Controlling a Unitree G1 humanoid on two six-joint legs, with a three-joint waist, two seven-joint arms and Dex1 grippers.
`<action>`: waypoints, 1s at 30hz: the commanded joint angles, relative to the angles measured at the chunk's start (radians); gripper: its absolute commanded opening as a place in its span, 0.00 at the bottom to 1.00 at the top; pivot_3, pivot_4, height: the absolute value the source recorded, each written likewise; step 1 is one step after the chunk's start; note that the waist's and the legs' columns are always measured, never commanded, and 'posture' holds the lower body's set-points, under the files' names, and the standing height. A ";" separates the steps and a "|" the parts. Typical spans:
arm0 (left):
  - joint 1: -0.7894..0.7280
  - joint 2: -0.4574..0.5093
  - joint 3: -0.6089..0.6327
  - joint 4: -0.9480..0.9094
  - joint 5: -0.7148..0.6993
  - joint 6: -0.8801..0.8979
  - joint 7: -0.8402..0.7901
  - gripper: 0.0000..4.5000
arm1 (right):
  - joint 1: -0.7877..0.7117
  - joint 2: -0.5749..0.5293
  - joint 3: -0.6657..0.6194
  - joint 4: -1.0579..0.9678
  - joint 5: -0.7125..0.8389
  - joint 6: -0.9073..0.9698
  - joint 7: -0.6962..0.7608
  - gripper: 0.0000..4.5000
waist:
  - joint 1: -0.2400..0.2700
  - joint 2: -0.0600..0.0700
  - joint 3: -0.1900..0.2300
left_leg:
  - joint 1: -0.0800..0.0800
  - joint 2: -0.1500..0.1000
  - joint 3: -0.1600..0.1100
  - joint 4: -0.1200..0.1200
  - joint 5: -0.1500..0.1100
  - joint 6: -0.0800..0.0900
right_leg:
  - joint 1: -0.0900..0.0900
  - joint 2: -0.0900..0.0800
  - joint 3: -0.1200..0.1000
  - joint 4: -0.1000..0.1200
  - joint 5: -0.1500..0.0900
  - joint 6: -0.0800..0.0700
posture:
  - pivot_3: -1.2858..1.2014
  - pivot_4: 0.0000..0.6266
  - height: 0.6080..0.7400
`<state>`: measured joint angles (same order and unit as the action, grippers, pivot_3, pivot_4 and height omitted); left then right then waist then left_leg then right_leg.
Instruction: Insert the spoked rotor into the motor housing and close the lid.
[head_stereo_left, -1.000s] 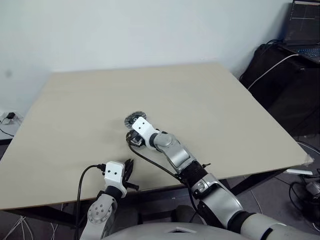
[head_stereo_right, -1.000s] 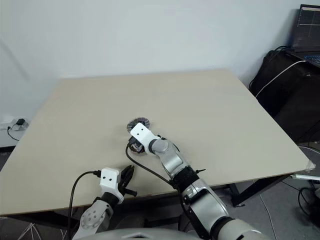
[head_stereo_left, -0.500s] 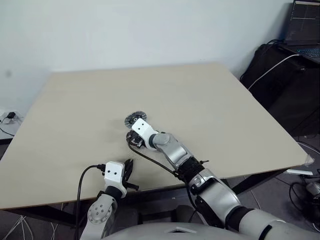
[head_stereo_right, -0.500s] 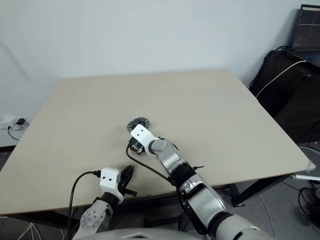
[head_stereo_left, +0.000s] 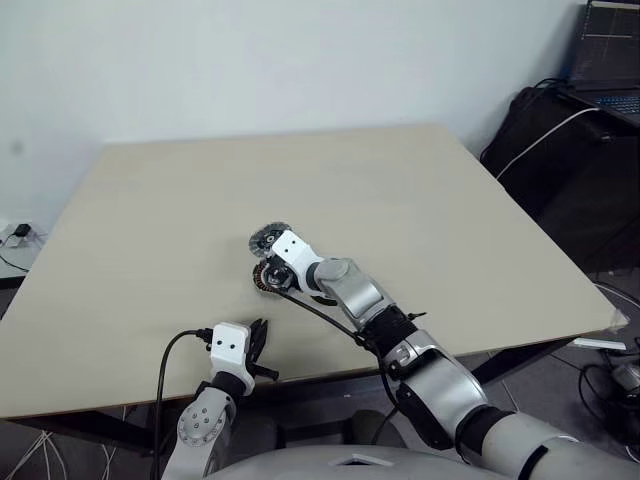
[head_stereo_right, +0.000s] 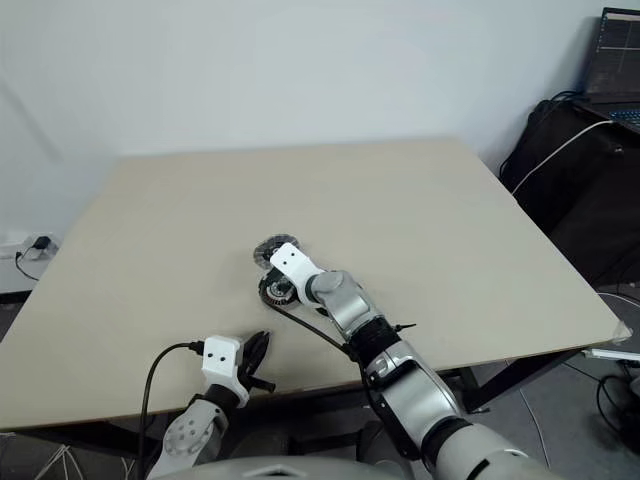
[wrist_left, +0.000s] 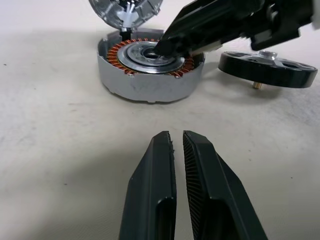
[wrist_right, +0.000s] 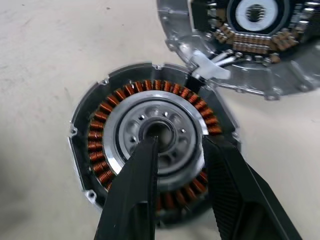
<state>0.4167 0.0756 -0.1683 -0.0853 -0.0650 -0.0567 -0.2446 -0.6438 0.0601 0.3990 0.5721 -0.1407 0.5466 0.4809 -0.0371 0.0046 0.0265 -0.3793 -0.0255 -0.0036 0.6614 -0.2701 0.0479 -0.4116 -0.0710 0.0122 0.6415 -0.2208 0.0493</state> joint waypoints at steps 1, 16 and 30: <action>-0.014 -0.008 -0.005 -0.008 -0.012 -0.026 -0.009 0.09 | -0.002 0.010 -0.024 -0.055 0.021 -0.005 0.003 0.34 | 0.000 0.000 0.000 | 0.000 0.000 0.000 0.000 0.000 0.000 | 0.000 0.000 0.000 0.000 0.000 0.000 | 0.52 0.00 1.00; -0.015 -0.010 -0.003 -0.004 -0.014 -0.029 -0.013 0.09 | -0.039 0.027 -0.017 0.016 0.018 -0.025 -0.009 0.34 | 0.001 0.000 0.000 | 0.000 0.000 0.000 0.000 0.000 0.000 | 0.000 0.000 0.000 0.000 0.000 0.000 | 0.52 0.00 1.00; -0.013 -0.015 -0.007 0.000 -0.012 -0.038 -0.009 0.09 | -0.094 0.028 -0.022 0.128 -0.003 -0.042 -0.019 0.34 | 0.000 0.000 0.000 | 0.000 0.000 0.000 0.000 0.000 0.000 | 0.000 -0.001 0.000 0.000 0.000 0.000 | 0.52 0.00 1.00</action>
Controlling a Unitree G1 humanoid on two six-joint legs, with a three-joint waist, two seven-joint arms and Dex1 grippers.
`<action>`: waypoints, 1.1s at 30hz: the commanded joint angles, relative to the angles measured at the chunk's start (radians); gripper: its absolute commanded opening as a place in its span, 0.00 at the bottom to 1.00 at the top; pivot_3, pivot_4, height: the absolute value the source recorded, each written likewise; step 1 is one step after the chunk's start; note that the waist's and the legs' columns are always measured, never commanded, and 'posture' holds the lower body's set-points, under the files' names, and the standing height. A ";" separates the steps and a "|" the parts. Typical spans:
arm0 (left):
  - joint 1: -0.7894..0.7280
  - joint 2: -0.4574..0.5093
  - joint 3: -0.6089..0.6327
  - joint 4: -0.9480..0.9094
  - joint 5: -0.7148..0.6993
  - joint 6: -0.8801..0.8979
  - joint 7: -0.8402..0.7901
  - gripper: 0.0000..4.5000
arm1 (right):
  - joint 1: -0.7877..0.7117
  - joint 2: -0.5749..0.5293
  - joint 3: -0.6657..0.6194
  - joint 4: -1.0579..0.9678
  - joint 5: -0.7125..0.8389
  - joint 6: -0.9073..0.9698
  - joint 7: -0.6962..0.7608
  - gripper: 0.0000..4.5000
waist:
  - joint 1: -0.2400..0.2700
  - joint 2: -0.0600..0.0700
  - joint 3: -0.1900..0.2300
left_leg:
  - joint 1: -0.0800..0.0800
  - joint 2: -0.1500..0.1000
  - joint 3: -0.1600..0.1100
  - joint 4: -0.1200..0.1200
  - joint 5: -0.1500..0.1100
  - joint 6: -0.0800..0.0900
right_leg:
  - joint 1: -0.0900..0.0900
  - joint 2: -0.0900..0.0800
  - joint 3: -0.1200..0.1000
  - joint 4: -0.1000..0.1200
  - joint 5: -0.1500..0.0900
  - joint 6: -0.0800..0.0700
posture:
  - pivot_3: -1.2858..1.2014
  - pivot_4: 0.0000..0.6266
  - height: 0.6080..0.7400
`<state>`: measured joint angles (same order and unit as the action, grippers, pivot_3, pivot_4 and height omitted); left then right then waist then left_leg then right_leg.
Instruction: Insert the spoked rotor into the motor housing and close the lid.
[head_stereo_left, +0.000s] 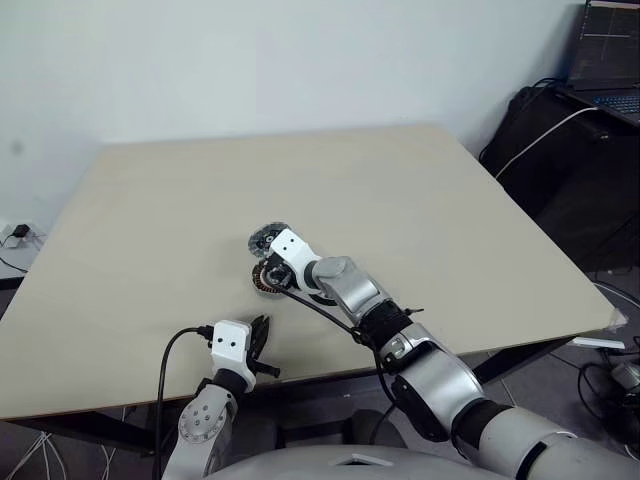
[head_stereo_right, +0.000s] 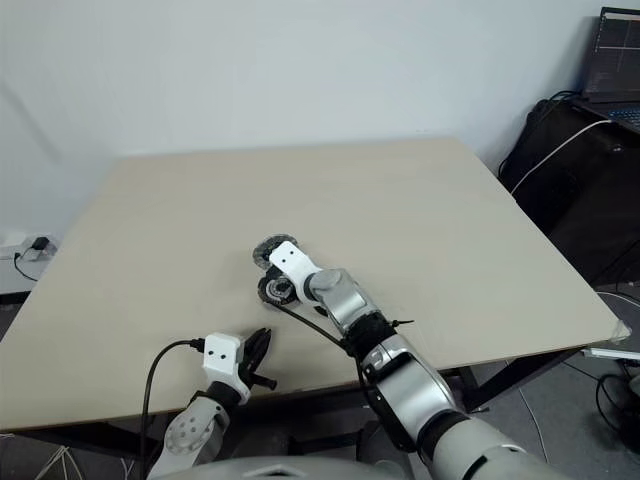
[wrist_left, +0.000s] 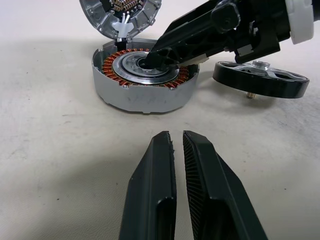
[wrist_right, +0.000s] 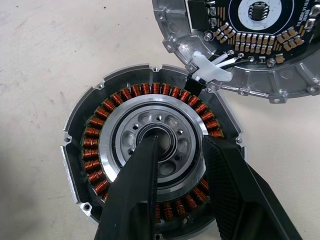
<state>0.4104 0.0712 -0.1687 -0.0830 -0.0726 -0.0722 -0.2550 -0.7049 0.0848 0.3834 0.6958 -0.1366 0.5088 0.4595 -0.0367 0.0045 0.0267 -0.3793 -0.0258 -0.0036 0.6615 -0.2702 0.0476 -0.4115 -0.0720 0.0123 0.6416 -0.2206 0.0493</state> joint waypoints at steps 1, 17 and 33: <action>-0.007 -0.011 -0.006 -0.002 -0.004 -0.024 0.002 0.09 | -0.035 0.003 -0.004 0.007 -0.009 -0.004 0.004 0.34 | 0.000 0.000 0.000 | 0.000 0.000 0.000 0.000 0.000 0.000 | 0.000 0.000 0.000 0.000 0.000 0.000 | 0.52 0.00 1.00; 0.000 -0.014 -0.008 -0.013 -0.004 -0.019 0.003 0.09 | -0.021 0.008 -0.006 -0.039 0.002 0.007 0.037 0.01 | 0.000 0.000 0.000 | 0.000 0.000 0.000 0.000 0.000 0.000 | 0.000 0.000 0.000 0.000 0.000 0.001 | 0.52 0.00 1.00; -0.007 -0.014 -0.011 -0.012 -0.007 -0.008 -0.004 0.09 | -0.004 -0.010 -0.031 -0.216 0.056 0.123 0.081 0.01 | 0.000 0.000 0.001 | -0.002 0.000 0.000 0.000 0.000 0.000 | -0.002 0.000 0.000 0.000 0.001 0.002 | 0.52 0.00 1.00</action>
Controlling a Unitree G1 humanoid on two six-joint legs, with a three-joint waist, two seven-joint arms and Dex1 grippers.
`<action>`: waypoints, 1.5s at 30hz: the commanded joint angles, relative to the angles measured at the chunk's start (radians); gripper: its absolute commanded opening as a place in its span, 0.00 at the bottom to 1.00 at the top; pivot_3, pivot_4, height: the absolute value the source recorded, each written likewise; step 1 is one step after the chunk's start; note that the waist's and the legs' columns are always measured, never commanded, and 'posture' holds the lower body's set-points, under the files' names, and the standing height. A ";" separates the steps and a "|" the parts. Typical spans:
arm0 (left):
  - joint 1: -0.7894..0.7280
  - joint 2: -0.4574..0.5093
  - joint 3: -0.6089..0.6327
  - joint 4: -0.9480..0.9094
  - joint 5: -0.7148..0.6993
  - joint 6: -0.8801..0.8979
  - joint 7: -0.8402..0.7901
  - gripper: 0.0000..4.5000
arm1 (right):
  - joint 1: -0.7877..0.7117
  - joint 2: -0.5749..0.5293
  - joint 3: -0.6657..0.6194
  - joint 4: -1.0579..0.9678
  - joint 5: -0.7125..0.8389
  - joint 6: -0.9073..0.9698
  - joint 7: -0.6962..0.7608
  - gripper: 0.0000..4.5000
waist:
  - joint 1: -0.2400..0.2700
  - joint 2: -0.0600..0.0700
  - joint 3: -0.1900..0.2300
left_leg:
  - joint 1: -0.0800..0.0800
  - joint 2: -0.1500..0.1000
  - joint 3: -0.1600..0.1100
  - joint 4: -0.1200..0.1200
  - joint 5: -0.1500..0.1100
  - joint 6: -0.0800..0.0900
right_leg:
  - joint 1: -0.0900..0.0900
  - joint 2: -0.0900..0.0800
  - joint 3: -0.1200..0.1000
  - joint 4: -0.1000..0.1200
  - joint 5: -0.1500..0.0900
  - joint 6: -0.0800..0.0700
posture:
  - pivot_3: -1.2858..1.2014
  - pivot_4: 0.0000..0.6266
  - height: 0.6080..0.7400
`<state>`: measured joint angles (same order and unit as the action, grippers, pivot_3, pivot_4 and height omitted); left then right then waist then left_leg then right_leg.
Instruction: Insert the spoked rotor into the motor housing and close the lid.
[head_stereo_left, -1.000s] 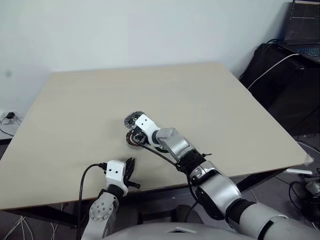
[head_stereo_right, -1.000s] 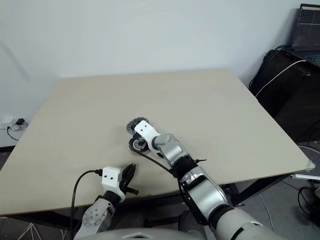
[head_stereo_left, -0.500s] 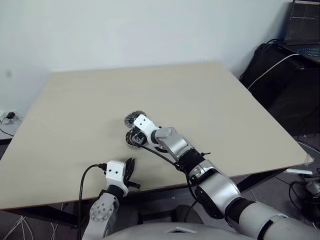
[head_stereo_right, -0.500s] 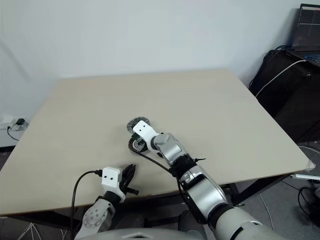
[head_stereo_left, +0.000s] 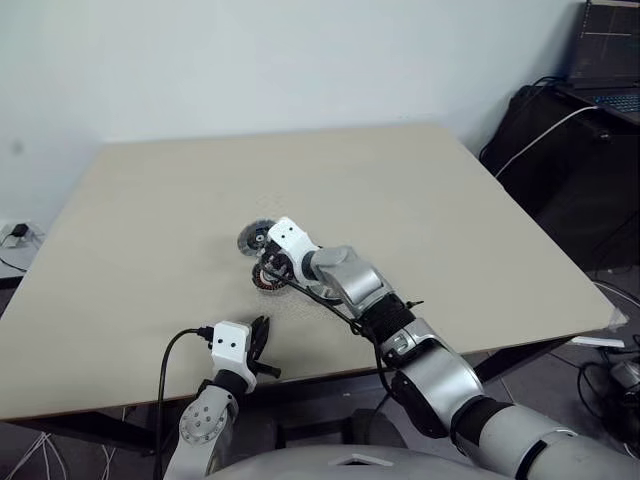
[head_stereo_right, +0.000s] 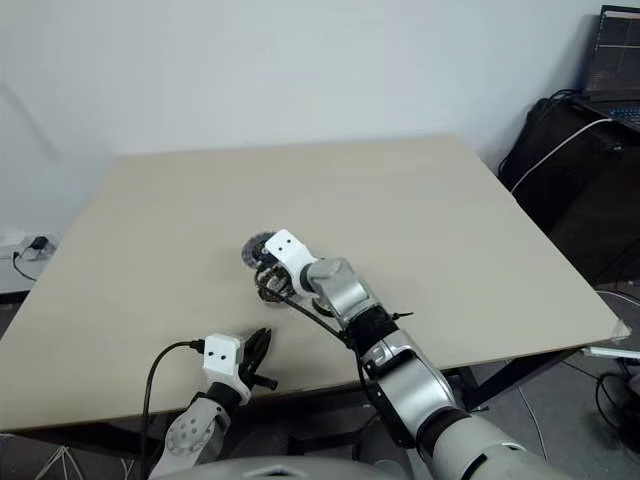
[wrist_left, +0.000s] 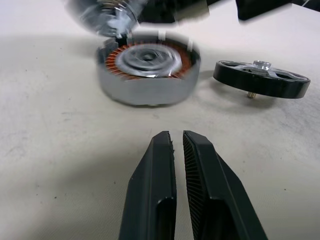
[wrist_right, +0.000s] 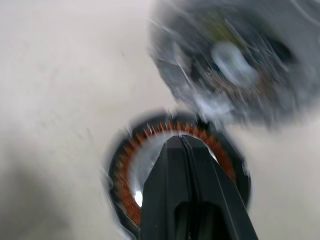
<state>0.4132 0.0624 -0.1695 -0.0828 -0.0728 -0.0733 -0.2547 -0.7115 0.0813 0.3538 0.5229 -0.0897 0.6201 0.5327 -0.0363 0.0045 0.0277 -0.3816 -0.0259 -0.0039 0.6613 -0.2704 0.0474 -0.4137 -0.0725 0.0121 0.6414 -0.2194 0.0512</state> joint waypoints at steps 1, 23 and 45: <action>-0.010 -0.005 -0.010 -0.013 -0.006 -0.007 -0.004 0.09 | 0.009 -0.010 0.003 -0.041 0.005 0.014 0.007 0.01 | 0.001 0.000 0.000 | 0.000 0.000 0.000 0.000 0.000 0.000 | 0.000 0.000 0.000 0.000 0.000 0.000 | 0.52 0.00 1.00; 0.002 -0.004 -0.014 -0.041 -0.007 0.013 0.000 0.09 | 0.004 -0.027 0.045 0.085 -0.057 -0.133 -0.015 0.01 | 0.000 0.000 0.000 | 0.000 0.000 0.000 0.000 0.000 0.000 | 0.000 0.004 0.000 0.000 0.000 0.000 | 0.52 0.00 1.00; -0.004 -0.002 -0.015 -0.023 -0.009 0.005 -0.001 0.09 | -0.020 -0.024 0.037 0.132 -0.070 -0.187 -0.042 0.70 | 0.000 0.000 0.000 | 0.000 0.000 0.000 0.000 0.000 0.000 | 0.000 0.001 0.000 0.000 0.000 -0.001 | 0.52 0.00 1.00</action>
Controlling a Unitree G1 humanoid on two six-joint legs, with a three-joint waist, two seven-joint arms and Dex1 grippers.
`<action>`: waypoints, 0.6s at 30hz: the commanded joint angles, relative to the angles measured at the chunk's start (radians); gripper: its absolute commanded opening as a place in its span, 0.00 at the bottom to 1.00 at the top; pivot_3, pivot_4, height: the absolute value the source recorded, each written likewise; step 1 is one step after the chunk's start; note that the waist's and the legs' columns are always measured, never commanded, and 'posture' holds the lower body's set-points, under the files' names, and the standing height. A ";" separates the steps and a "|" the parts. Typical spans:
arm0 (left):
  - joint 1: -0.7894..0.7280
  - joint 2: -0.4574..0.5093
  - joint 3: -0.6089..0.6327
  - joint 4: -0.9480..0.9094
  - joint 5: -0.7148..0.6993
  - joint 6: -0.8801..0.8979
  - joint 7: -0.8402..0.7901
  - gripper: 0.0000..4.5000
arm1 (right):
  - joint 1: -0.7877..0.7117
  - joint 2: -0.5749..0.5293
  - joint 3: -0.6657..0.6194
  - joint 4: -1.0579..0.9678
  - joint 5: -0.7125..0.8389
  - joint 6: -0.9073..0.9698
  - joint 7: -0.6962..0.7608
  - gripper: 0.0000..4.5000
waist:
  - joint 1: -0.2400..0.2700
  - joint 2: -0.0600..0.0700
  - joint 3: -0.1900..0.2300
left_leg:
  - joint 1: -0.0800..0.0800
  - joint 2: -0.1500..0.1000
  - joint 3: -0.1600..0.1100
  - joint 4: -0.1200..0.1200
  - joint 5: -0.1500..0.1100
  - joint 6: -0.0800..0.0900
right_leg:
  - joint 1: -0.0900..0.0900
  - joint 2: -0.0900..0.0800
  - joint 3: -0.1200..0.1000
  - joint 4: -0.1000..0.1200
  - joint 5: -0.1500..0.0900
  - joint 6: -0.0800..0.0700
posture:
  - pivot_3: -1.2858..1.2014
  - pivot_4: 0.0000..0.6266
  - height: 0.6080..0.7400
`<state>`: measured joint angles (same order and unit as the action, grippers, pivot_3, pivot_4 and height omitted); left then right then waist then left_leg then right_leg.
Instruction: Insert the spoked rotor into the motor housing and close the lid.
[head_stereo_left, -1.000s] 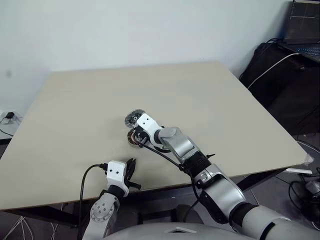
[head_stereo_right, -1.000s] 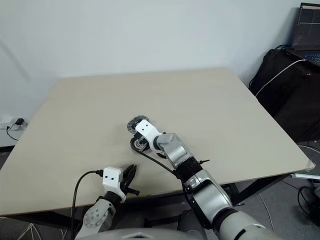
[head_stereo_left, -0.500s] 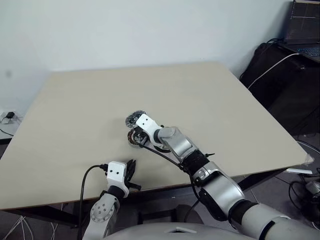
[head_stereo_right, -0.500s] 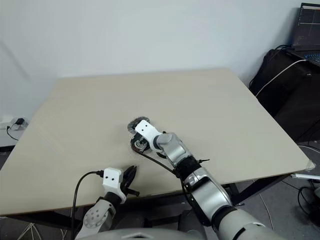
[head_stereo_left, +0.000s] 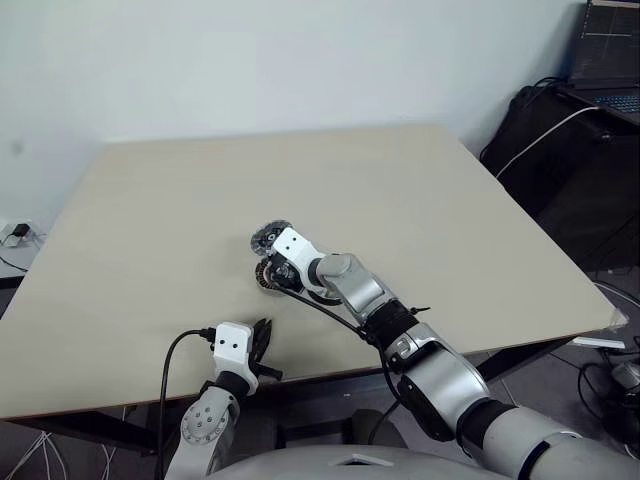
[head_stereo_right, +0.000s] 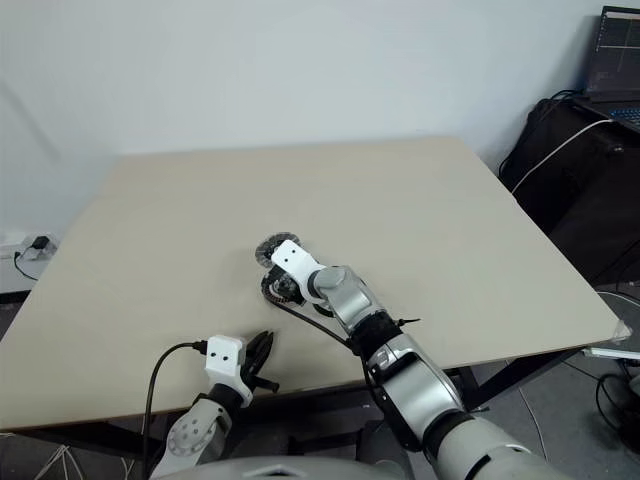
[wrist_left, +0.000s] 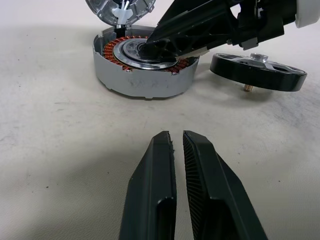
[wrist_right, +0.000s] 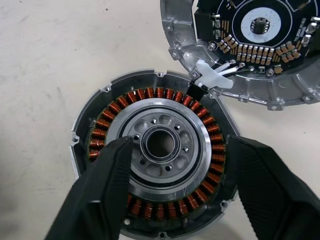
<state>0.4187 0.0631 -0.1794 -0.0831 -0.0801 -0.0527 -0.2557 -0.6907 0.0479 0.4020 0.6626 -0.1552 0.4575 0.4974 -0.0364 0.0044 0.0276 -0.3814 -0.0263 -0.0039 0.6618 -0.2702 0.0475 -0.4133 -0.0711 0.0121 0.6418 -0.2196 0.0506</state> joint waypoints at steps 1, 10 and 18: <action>-0.010 -0.003 -0.005 -0.023 -0.002 -0.016 0.000 0.09 | -0.043 0.011 -0.011 -0.005 -0.006 -0.026 -0.008 0.70 | 0.000 0.000 0.000 | 0.000 0.000 0.000 0.000 0.000 0.000 | 0.000 0.000 0.000 0.000 0.000 0.000 | 0.52 0.00 1.00; -0.010 -0.003 -0.005 -0.013 -0.005 -0.021 -0.003 0.09 | -0.062 0.012 -0.008 0.016 -0.010 -0.045 -0.007 0.42 | 0.000 0.000 0.000 | 0.000 0.000 0.000 0.000 0.000 0.000 | 0.000 0.000 0.000 0.000 0.000 0.000 | 0.52 0.00 1.00; -0.010 -0.005 -0.005 -0.007 -0.004 -0.027 -0.002 0.09 | -0.084 0.005 0.024 0.057 -0.048 -0.076 0.017 0.42 | 0.000 0.000 0.000 | 0.000 0.000 0.000 0.000 0.000 0.000 | 0.000 0.000 0.000 0.000 0.000 0.001 | 0.52 0.00 1.00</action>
<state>0.4179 0.0629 -0.1803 -0.0829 -0.0814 -0.0558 -0.2567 -0.7396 0.0500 0.4225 0.7270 -0.1891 0.4118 0.5041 -0.0368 0.0044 0.0276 -0.3813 -0.0264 -0.0039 0.6618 -0.2702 0.0474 -0.4133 -0.0707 0.0121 0.6420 -0.2192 0.0511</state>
